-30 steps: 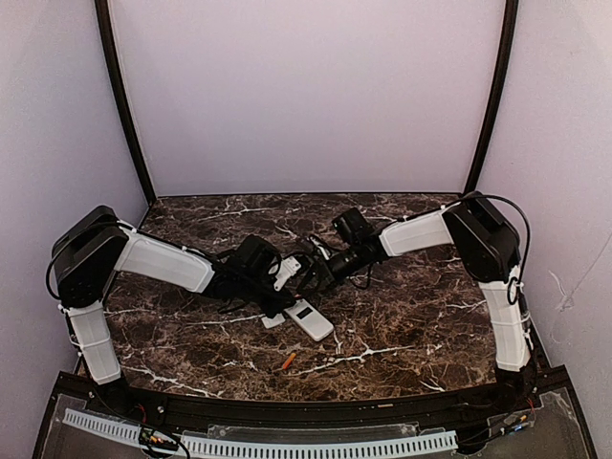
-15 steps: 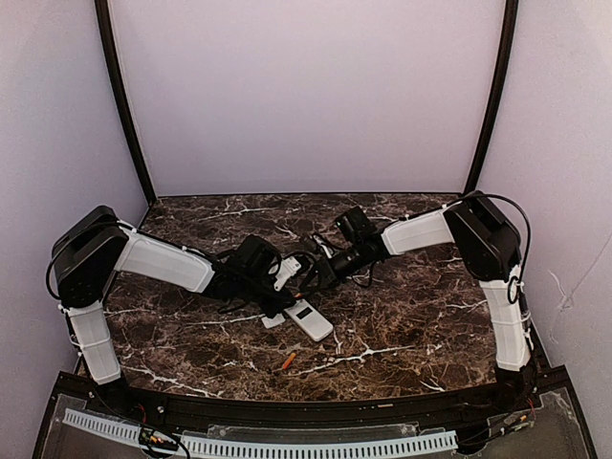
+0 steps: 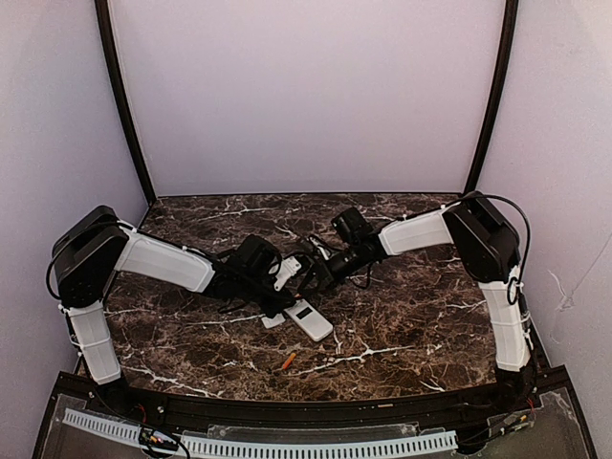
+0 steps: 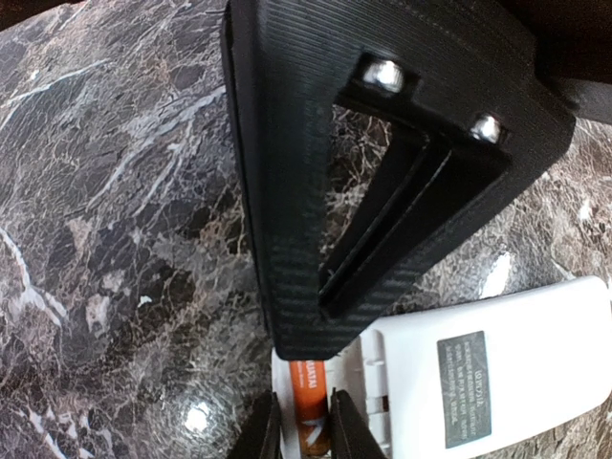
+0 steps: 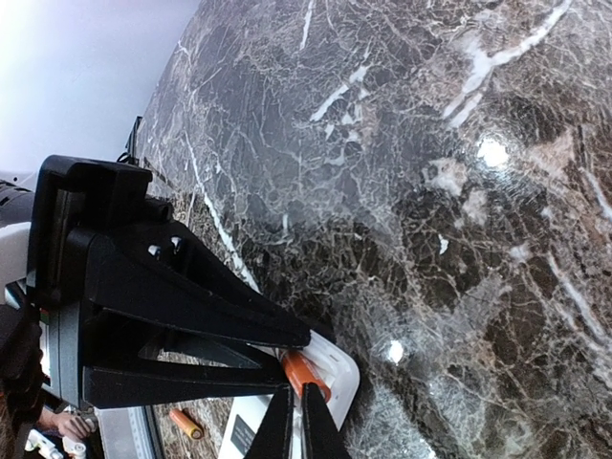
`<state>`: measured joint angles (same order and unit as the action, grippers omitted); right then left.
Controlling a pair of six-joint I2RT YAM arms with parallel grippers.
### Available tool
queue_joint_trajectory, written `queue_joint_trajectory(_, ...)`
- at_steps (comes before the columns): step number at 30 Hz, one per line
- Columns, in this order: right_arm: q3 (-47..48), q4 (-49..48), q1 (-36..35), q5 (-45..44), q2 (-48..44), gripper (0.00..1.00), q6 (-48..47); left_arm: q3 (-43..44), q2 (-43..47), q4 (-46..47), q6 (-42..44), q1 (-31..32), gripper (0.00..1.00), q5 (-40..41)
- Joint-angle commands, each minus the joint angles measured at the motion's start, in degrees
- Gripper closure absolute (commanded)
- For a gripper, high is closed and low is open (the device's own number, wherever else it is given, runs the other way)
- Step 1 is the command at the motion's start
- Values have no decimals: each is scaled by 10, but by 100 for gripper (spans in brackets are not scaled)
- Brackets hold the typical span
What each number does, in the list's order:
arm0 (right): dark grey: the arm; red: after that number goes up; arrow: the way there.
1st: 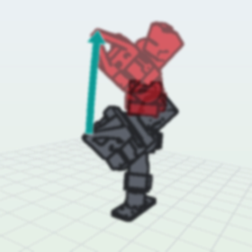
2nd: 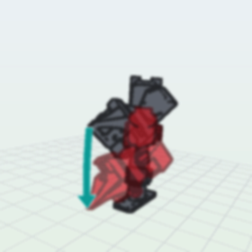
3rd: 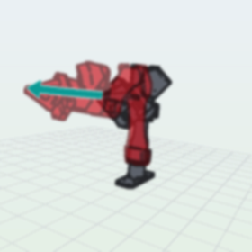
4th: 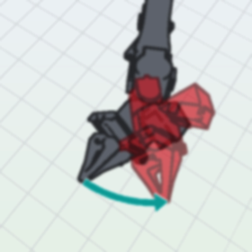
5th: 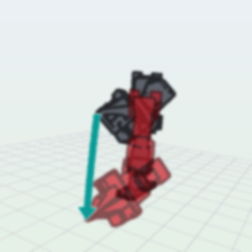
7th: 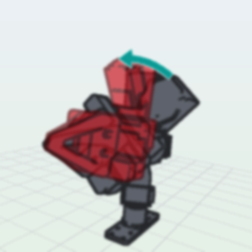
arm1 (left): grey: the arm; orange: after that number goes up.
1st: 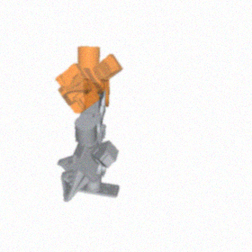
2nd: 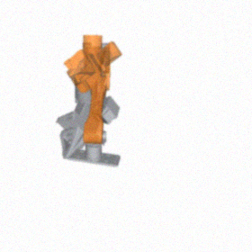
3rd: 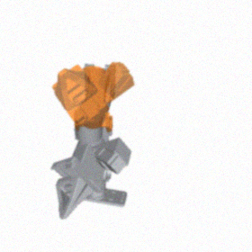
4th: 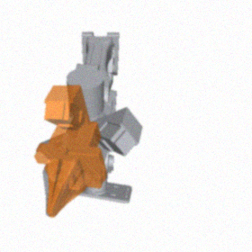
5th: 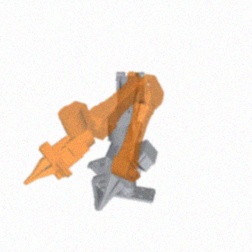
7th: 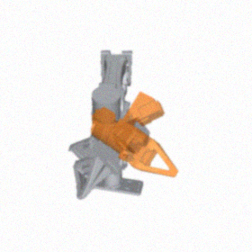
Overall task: Load the batteries into the remote control
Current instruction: Load the battery into the battery compartment.
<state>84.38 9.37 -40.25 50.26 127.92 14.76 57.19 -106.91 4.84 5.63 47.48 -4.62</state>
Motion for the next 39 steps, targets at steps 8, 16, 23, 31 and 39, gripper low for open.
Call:
queue_joint_trajectory(8,25,20,-21,-9,30,97,-19,4,-17,-31,5,2,82,8)
queue_joint_trajectory(16,30,37,-31,-17,43,99,-30,5,-20,-33,2,2,81,8)
queue_joint_trajectory(23,34,56,-36,-36,50,99,-43,4,-20,-33,0,2,80,9)
queue_joint_trajectory(31,42,79,-43,-89,50,100,-61,6,-22,-36,-6,2,83,10)
queue_joint_trajectory(39,16,53,-24,-63,3,89,-43,4,-22,-40,-6,2,86,6)
